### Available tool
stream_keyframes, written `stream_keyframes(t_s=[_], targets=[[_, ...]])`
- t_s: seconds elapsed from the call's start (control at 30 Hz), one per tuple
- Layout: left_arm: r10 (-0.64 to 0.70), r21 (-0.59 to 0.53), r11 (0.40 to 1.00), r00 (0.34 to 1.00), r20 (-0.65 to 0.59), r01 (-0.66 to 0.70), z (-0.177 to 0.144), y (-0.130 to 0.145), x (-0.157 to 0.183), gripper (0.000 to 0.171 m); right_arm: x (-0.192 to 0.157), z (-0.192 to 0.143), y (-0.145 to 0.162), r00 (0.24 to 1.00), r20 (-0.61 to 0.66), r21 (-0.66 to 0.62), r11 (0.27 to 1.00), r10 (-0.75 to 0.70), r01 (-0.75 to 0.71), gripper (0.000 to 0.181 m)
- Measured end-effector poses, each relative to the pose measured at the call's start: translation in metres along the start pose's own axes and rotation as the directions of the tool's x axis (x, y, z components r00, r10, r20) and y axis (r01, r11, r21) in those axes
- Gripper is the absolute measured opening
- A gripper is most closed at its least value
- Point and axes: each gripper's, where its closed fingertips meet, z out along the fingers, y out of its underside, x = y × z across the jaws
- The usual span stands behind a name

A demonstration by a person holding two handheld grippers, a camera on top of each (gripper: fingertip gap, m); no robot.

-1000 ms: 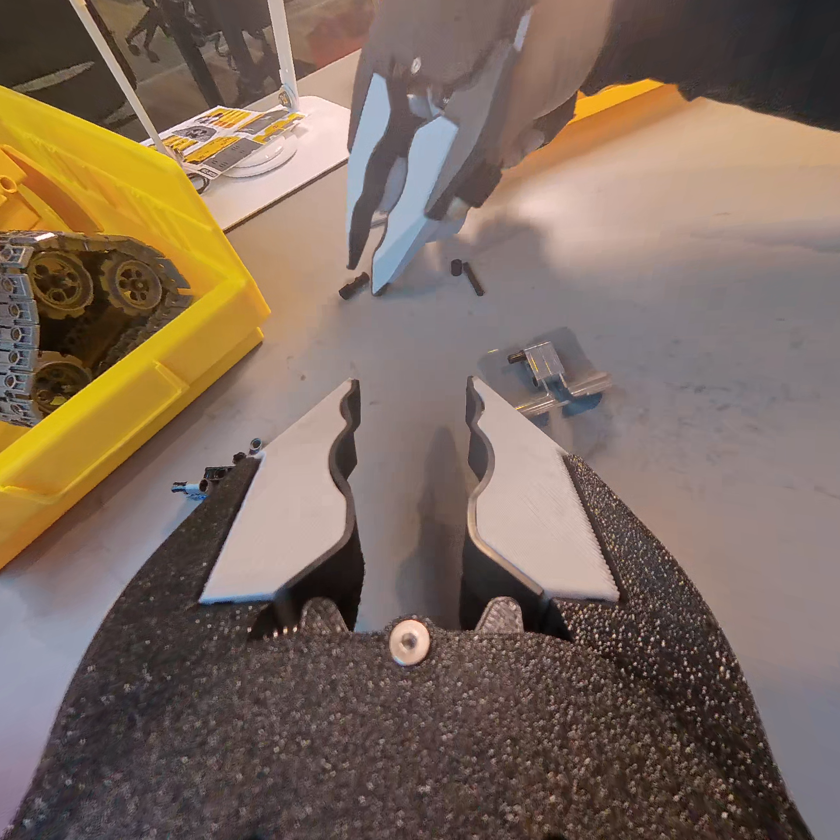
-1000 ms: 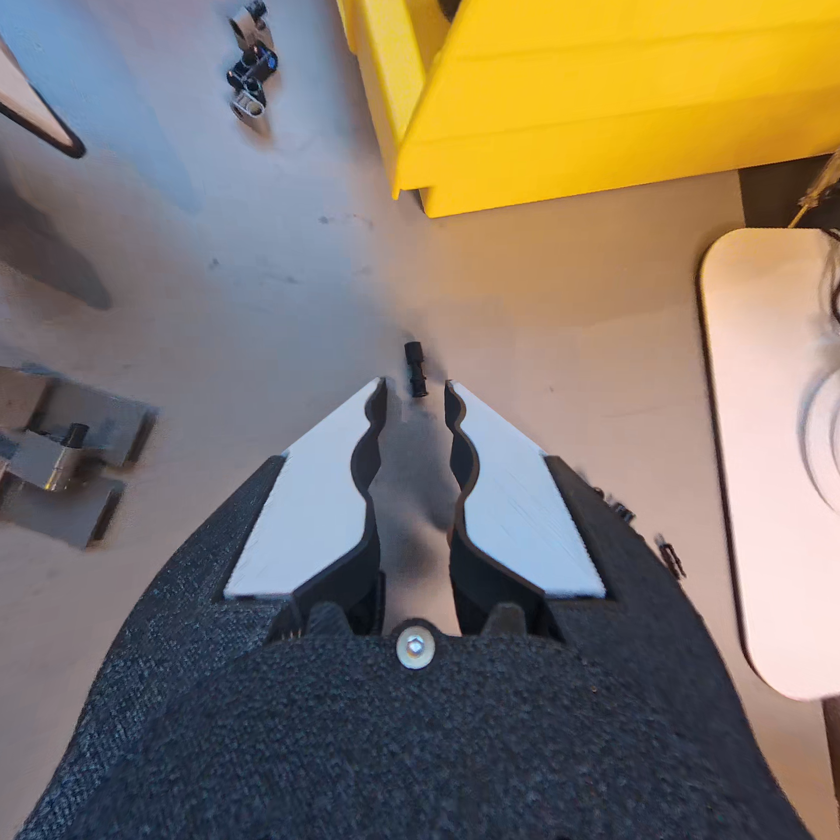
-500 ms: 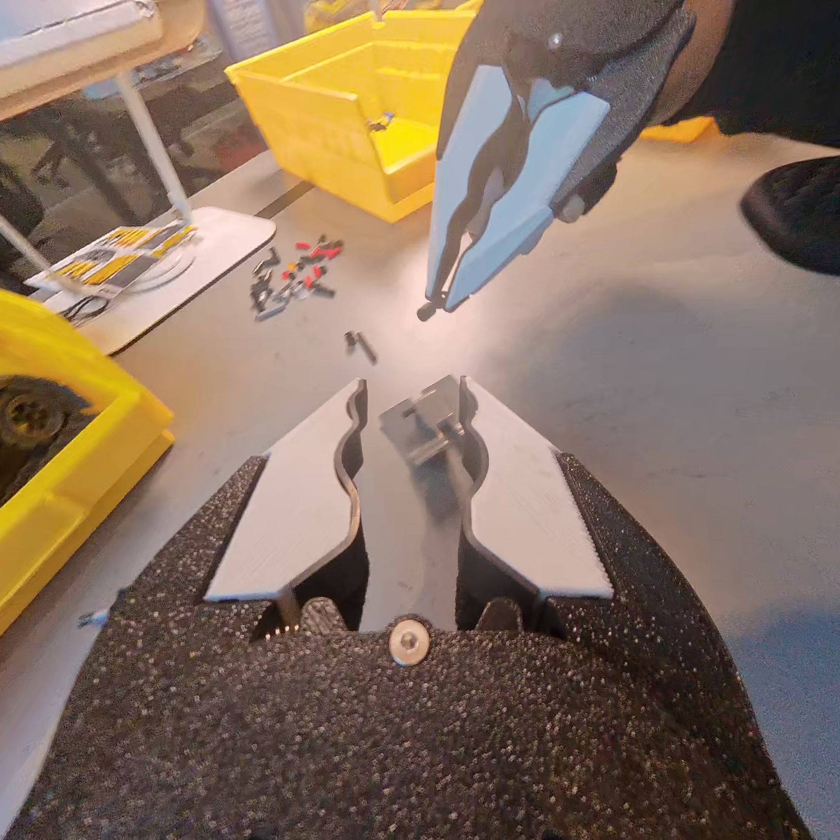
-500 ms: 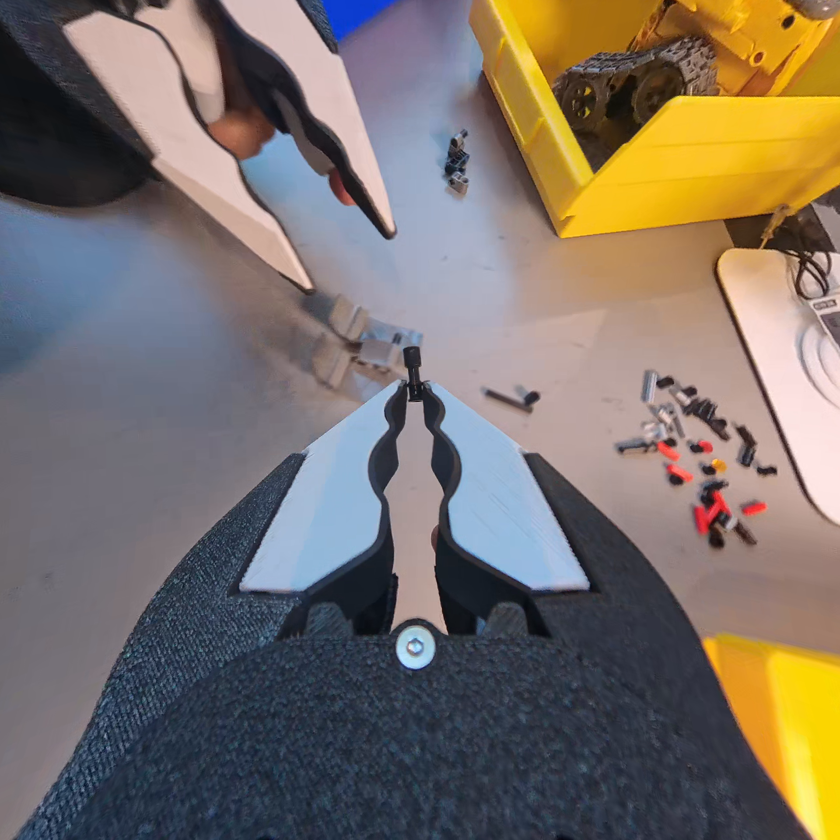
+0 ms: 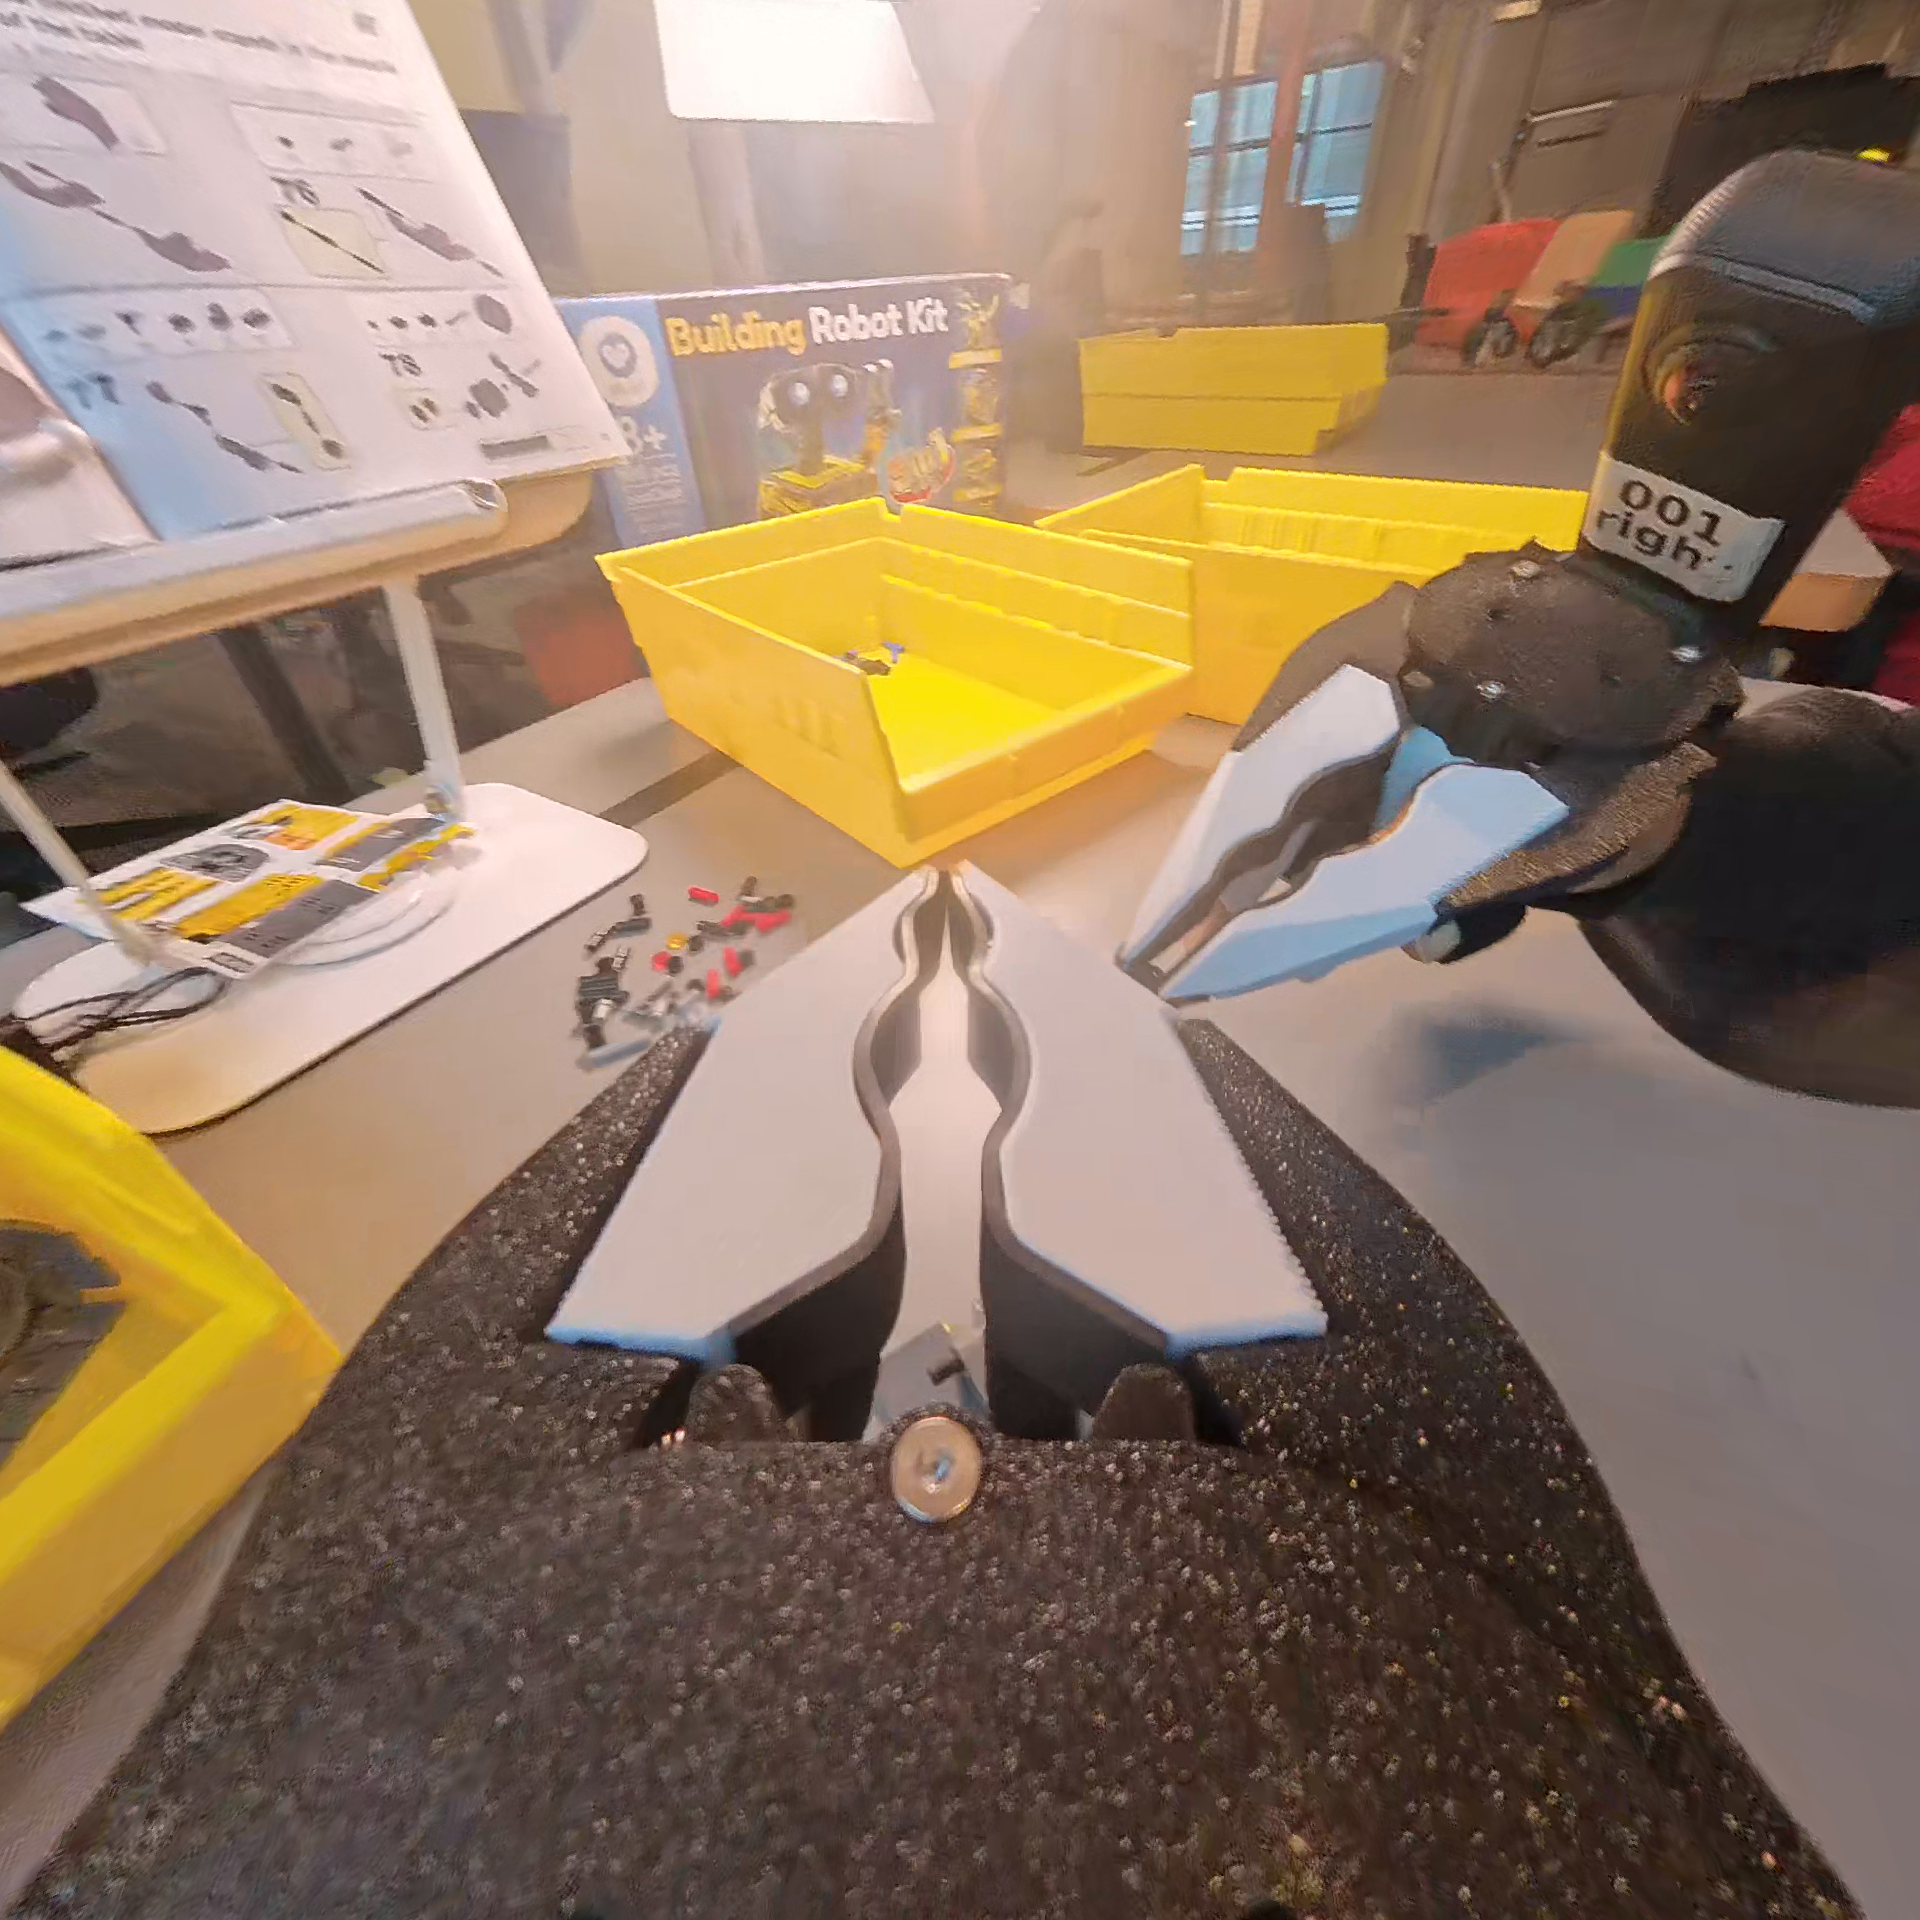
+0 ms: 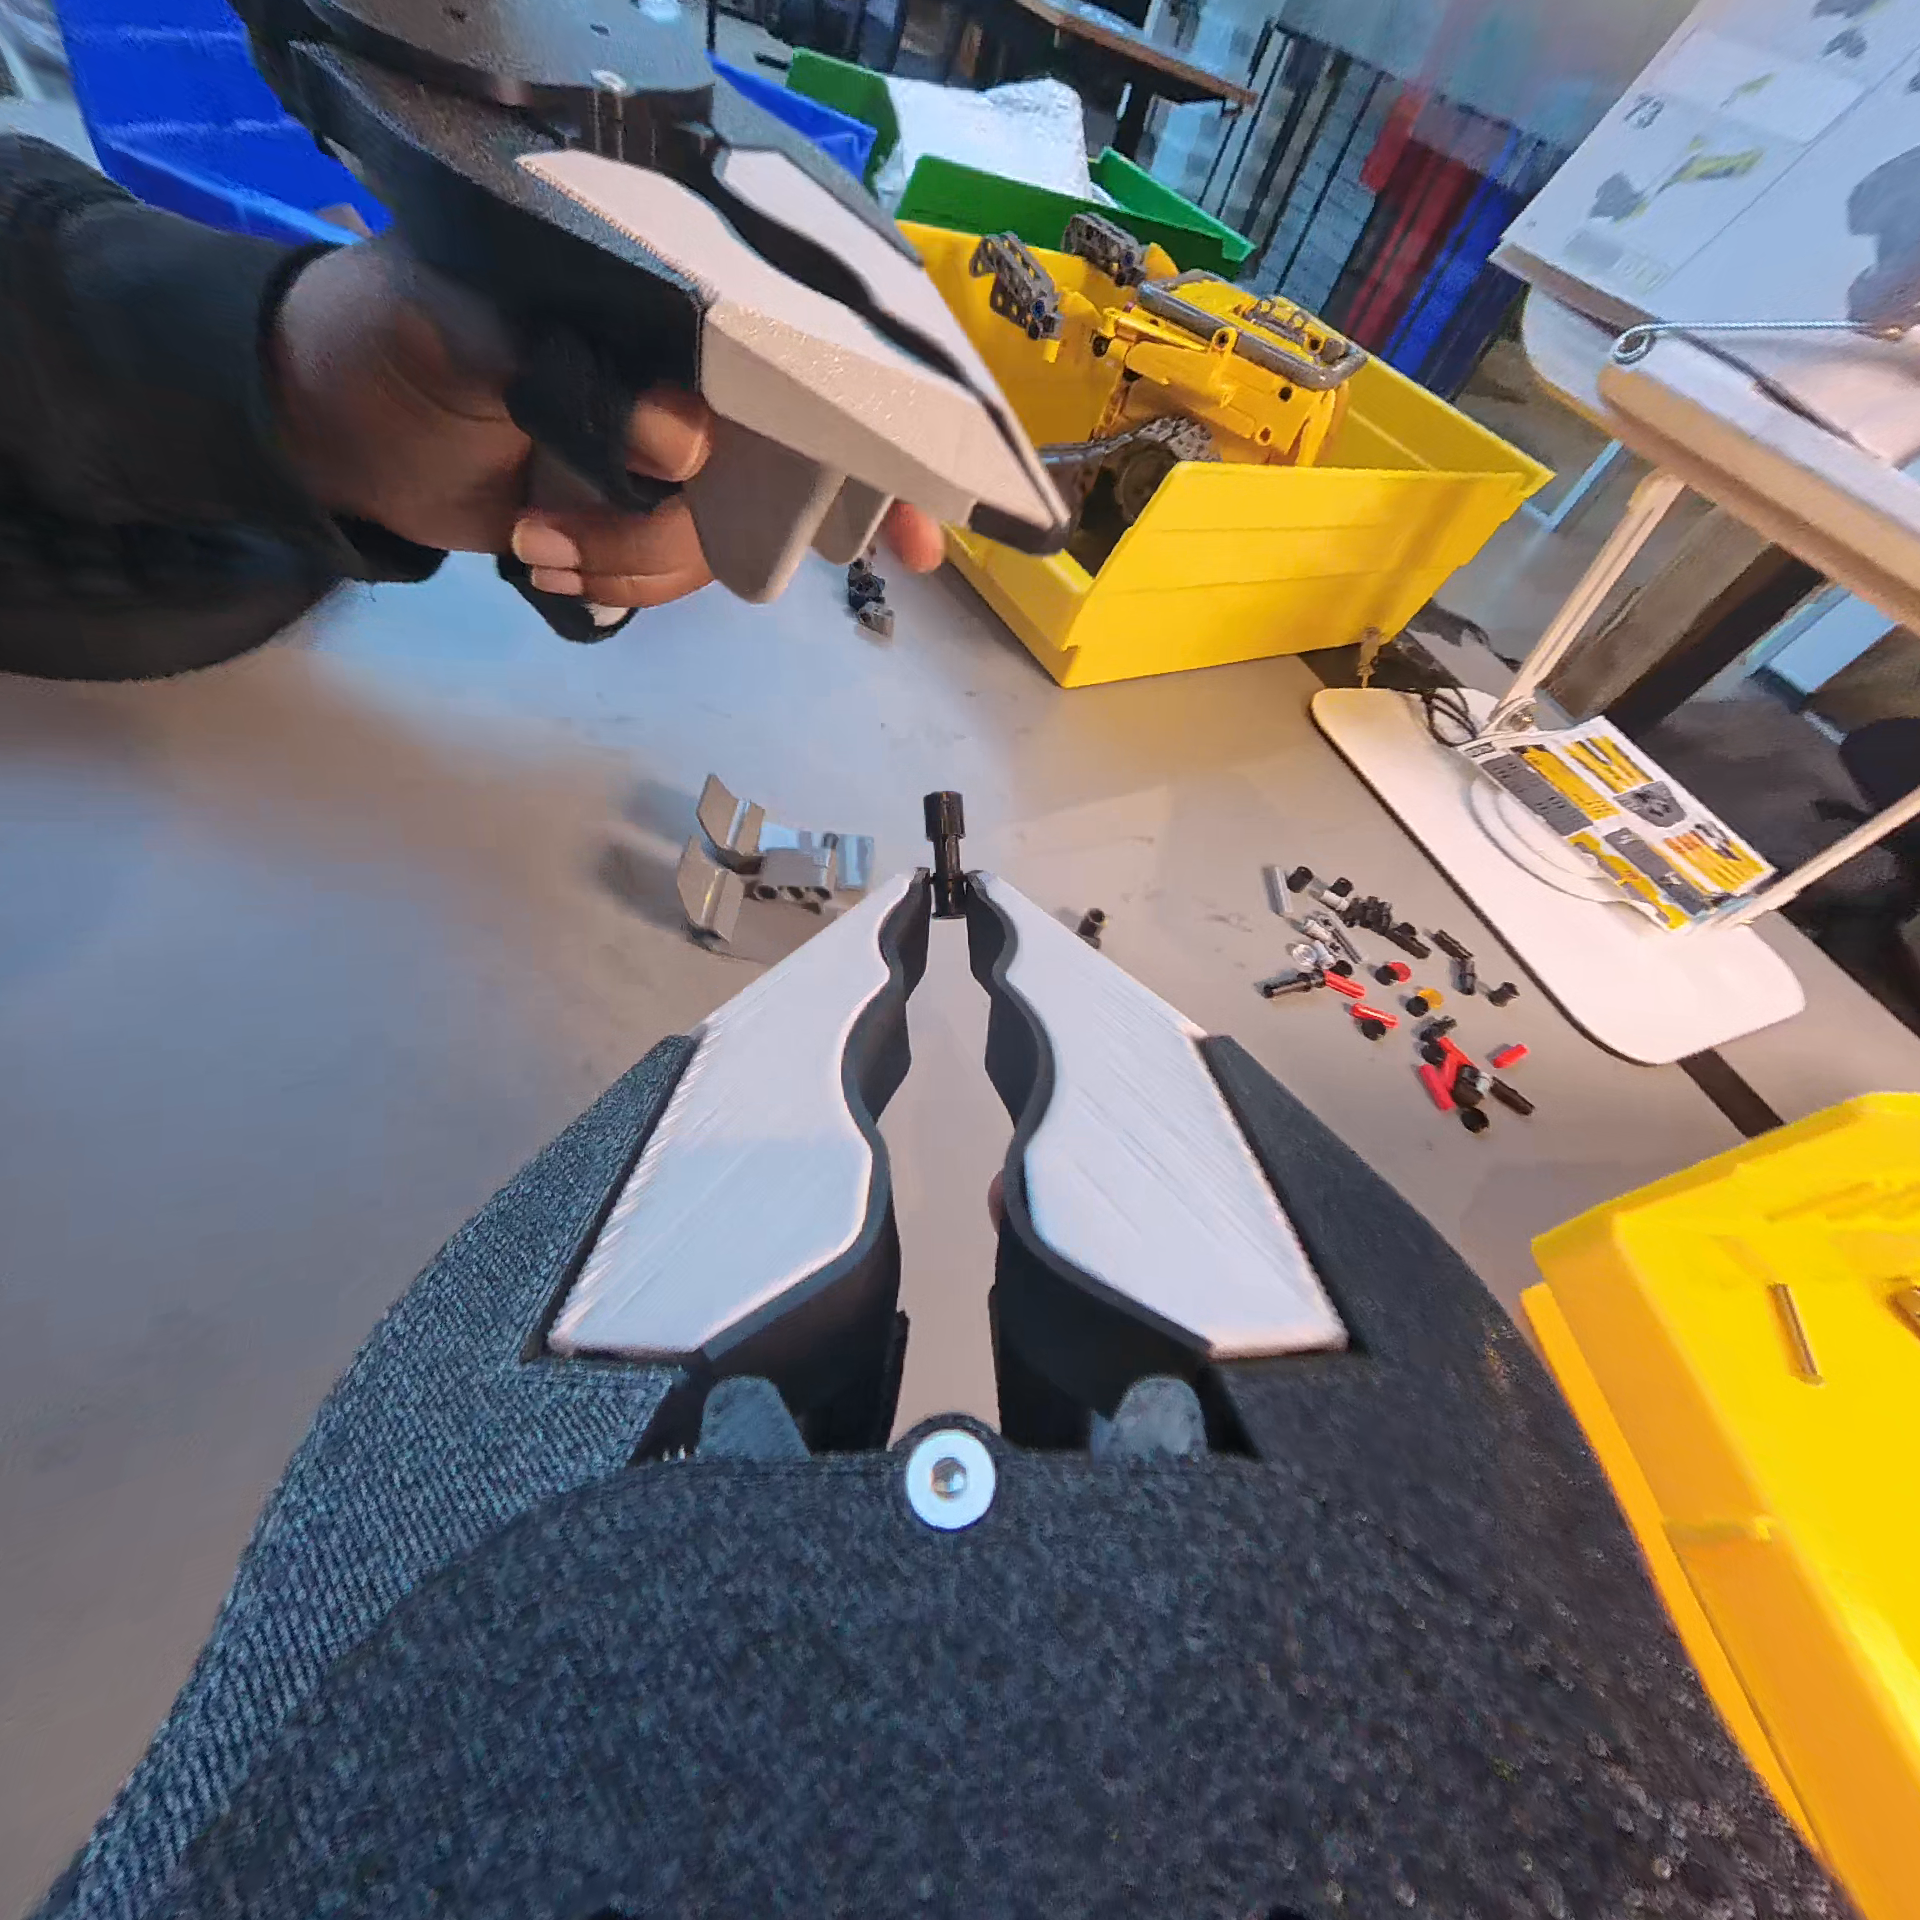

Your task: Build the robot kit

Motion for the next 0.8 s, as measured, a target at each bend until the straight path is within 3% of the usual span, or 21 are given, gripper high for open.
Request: stream_keyframes(t_s=[0.17,0.33,0.67,0.8], targets=[[-0.037,-0.007,0.999,0.993,-0.112,0.037,-0.005,0.018,0.035,0.001,0.002,-0.005,0.009,0.999,-0.01,0.0,0.999,-0.034,0.034,0.007],[-0.048,-0.054,0.998,0.994,-0.099,0.042,-0.004,0.025,0.034,0.017,-0.012,-0.007,0.0,0.995,0.035,0.04,0.995,-0.093,0.091,0.007],[-0.097,-0.048,0.995,0.949,-0.3,0.087,-0.015,0.019,0.071,0.012,-0.038,-0.012,-0.02,0.964,0.054,0.073,0.964,-0.26,0.256,0.007],[-0.082,-0.065,0.996,0.946,-0.313,0.065,-0.015,0.023,0.077,0.009,-0.044,-0.013,-0.025,0.959,0.063,0.095,0.958,-0.276,0.27,0.007]])
